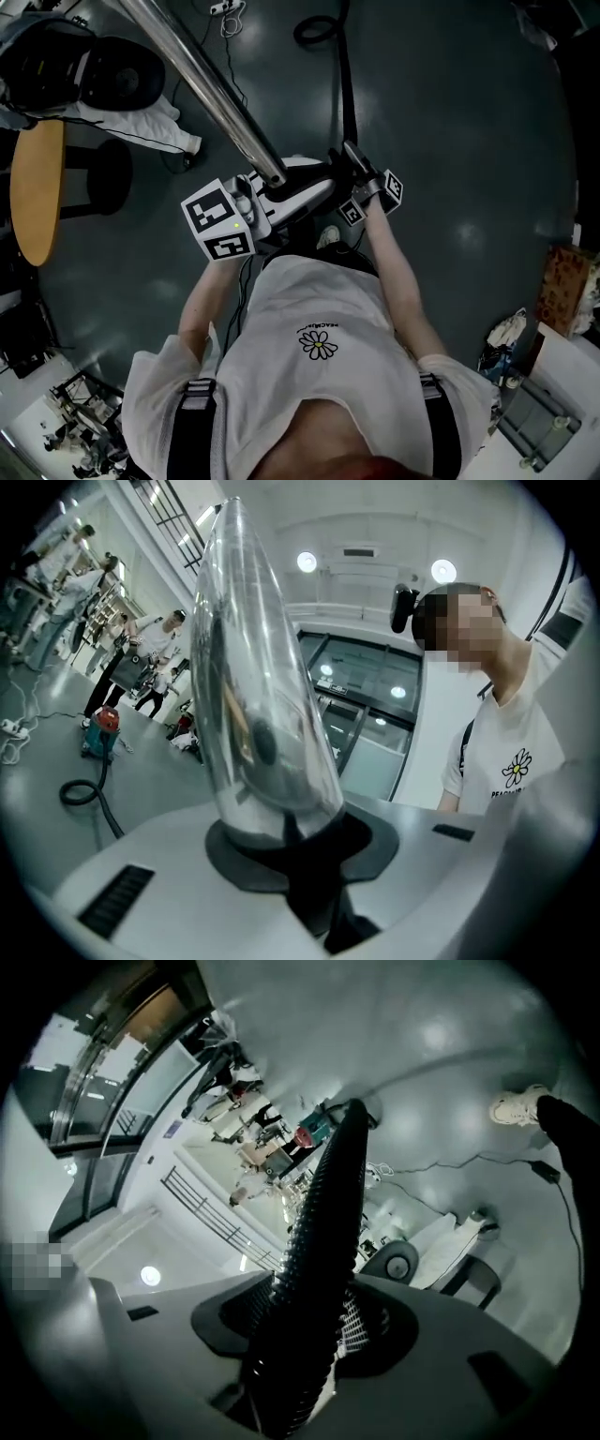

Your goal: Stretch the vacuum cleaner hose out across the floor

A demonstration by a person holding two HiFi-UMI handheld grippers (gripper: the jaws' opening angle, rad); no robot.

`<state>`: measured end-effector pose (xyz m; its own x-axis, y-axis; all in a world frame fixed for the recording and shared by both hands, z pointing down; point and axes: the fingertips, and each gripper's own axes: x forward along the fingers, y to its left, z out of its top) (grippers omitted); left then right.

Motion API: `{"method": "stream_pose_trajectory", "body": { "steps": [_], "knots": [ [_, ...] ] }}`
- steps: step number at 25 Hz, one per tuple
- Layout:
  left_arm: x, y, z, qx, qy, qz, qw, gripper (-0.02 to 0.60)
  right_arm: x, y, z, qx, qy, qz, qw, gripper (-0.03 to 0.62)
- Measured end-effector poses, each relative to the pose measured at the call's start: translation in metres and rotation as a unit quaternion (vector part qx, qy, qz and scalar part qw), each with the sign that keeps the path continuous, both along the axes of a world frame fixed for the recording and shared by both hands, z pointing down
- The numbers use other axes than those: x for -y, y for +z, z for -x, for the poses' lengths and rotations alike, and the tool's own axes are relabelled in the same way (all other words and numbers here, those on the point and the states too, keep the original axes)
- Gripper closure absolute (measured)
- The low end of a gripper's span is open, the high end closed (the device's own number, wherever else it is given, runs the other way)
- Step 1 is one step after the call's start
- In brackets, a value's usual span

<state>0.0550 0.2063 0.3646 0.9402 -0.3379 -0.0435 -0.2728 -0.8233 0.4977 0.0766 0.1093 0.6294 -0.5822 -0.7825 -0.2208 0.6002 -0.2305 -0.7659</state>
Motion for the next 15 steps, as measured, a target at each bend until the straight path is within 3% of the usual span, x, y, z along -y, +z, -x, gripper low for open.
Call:
{"method": "stream_pose_trajectory", "body": {
  "steps": [2, 5, 8, 10, 13, 14, 15],
  "knots": [
    [0.004, 0.006, 0.005, 0.002, -0.014, 0.024, 0.9996, 0.505, 0.002, -0.002, -0.018, -0.033, 0.025, -0.003, 0.999, 0.382],
    [0.018, 0.034, 0.014, 0.040, -0.034, 0.098, 0.9938, 0.502, 0.016, -0.013, -0.062, -0.087, 0.067, -0.027, 0.994, 0.390],
    [0.020, 0.061, 0.021, 0.031, -0.040, 0.173, 0.9836, 0.484, 0.038, -0.050, -0.112, -0.117, 0.128, -0.074, 0.982, 0.396],
    [0.017, 0.078, 0.025, 0.002, -0.042, 0.239, 0.9701, 0.460, 0.056, -0.092, -0.137, -0.138, 0.159, -0.117, 0.971, 0.401],
    [-0.006, 0.095, 0.015, -0.039, -0.015, 0.330, 0.9432, 0.401, 0.075, -0.163, -0.150, -0.181, 0.159, -0.192, 0.951, 0.404],
    [-0.020, 0.102, 0.008, -0.021, 0.007, 0.336, 0.9414, 0.367, 0.080, -0.186, -0.150, -0.192, 0.153, -0.216, 0.945, 0.404],
    [-0.038, 0.112, 0.002, 0.030, 0.030, 0.322, 0.9459, 0.362, 0.084, -0.208, -0.147, -0.202, 0.143, -0.239, 0.939, 0.404]
  ]
}}
